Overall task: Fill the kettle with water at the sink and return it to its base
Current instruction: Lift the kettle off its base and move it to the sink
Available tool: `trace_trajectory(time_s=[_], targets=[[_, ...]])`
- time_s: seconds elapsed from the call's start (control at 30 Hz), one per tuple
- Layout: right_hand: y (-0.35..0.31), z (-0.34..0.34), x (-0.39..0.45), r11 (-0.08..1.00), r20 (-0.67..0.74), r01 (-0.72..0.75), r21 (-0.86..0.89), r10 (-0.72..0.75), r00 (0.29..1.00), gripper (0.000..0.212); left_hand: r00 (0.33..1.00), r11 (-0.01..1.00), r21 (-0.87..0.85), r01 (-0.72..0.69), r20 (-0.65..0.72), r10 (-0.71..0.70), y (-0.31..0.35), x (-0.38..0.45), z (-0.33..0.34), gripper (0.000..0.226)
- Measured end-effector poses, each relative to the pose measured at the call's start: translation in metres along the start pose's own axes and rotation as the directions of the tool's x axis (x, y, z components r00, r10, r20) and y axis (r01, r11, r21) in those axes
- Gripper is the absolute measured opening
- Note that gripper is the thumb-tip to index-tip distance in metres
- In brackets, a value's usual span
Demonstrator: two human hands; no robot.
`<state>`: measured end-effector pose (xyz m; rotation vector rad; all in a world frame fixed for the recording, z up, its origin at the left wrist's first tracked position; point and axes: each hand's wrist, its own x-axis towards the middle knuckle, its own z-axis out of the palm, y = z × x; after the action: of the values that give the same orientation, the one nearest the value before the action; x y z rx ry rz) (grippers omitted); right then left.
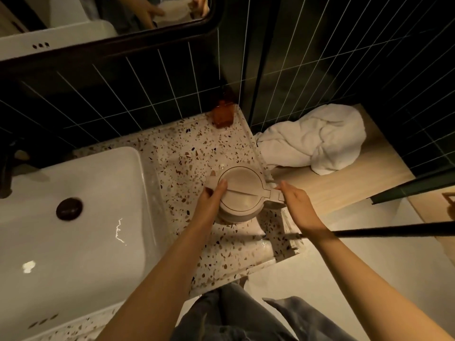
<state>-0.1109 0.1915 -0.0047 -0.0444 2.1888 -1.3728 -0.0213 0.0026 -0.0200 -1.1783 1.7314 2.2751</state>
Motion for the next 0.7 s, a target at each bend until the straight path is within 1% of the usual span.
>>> trace_trajectory(time_s=[0.1,0.17,0.2,0.27,0.33,0.37,0.43,0.53,0.57,0.67,0.7], targets=[[0.002,0.003,0.006,1.0,-0.002,-0.026,-0.009,0.025,1.0,0.074,1.0,1.0,-0.021,0.005,0.021,-0.004,0.004,0.003,0.002,0.067],[0.007,0.004,0.011,0.998,0.014,-0.053,0.017,0.053,0.999,0.078,0.999,0.999,-0.037,0.008,0.035,-0.007,0.005,0.003,0.002,0.069],[0.003,0.004,0.011,0.997,0.019,-0.075,0.03,0.074,0.997,0.076,0.999,0.999,-0.048,0.006,0.038,-0.005,0.006,0.003,0.001,0.069],[-0.007,0.004,0.01,0.995,0.023,-0.08,0.066,0.078,0.997,0.065,0.999,0.998,-0.07,-0.006,0.035,0.008,0.008,0.003,-0.001,0.068],[-0.02,0.002,0.008,0.994,0.031,-0.033,0.104,0.03,0.999,0.051,1.0,0.995,-0.099,-0.011,0.022,0.013,0.014,0.002,-0.002,0.07],[-0.027,0.001,0.007,0.991,0.039,-0.002,0.13,-0.003,0.999,0.047,1.0,0.992,-0.123,-0.011,0.017,0.013,0.017,0.001,-0.004,0.072],[-0.04,-0.001,0.001,0.984,0.033,0.065,0.166,-0.071,0.997,0.047,0.999,0.987,-0.155,-0.035,0.011,0.037,0.025,-0.003,-0.007,0.065],[-0.056,0.001,-0.011,0.973,0.054,0.146,0.179,-0.158,0.986,0.043,0.994,0.979,-0.174,-0.11,-0.008,0.11,0.038,-0.013,-0.015,0.056],[-0.059,0.003,-0.015,0.968,0.062,0.17,0.183,-0.184,0.981,0.045,0.992,0.976,-0.177,-0.129,-0.019,0.128,0.042,-0.017,-0.019,0.054],[-0.067,0.018,-0.032,0.939,0.074,0.244,0.24,-0.269,0.96,0.065,0.987,0.971,-0.177,-0.16,-0.051,0.154,0.054,-0.033,-0.035,0.052],[-0.07,0.024,-0.039,0.931,0.058,0.264,0.253,-0.287,0.956,0.063,0.985,0.971,-0.17,-0.171,-0.055,0.164,0.056,-0.038,-0.042,0.049]])
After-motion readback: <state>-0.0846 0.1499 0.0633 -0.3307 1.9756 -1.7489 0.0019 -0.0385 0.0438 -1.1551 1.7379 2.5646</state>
